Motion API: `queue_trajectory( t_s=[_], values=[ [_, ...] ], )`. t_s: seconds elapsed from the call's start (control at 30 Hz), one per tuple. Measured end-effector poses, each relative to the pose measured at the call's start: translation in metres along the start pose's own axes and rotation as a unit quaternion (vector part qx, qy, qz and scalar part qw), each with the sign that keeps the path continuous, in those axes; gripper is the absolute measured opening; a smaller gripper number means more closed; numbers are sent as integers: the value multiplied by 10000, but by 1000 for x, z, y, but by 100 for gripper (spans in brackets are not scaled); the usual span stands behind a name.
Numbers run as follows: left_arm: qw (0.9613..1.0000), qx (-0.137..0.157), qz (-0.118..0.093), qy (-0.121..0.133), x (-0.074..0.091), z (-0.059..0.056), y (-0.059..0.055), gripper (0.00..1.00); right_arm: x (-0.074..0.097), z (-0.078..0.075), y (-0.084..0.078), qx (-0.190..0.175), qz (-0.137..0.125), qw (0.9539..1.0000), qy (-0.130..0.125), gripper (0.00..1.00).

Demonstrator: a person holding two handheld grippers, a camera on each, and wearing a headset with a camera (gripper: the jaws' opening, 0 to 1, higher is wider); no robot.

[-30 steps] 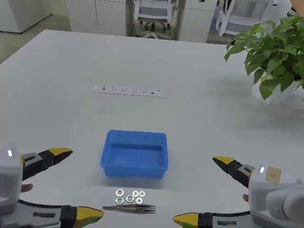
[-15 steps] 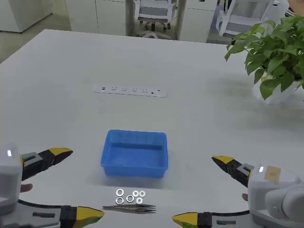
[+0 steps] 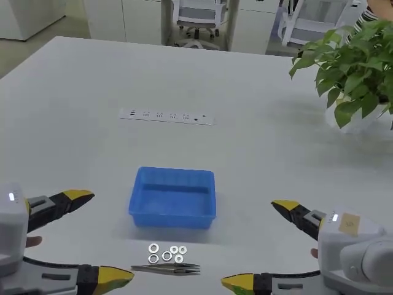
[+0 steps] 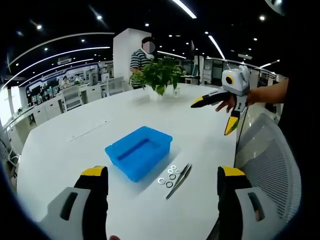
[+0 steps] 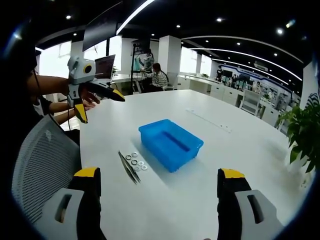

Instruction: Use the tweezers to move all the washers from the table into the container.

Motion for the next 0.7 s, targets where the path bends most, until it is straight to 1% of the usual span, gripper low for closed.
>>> queue_trajectory(
  t_s=[0.4,0.7],
  values=[
    [10000,-9,6,-20,-1,2,0,96,0,-1,-1,11,37,10000,21,98],
    [9999,-45,40,-80,-2,3,2,95,-1,-3,0,49,75,9999,54,97]
  ],
)
Point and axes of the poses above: the centre of the closed fingertips' face, and the gripper's own axes: x roughly backward along the fingers, z roughly to its left, y roughly out of its top, the point moved 9 cm from there along x, roughly backward along the fingers, and after that the axes turned 2 degrees about -y, right-handed, at the moved point
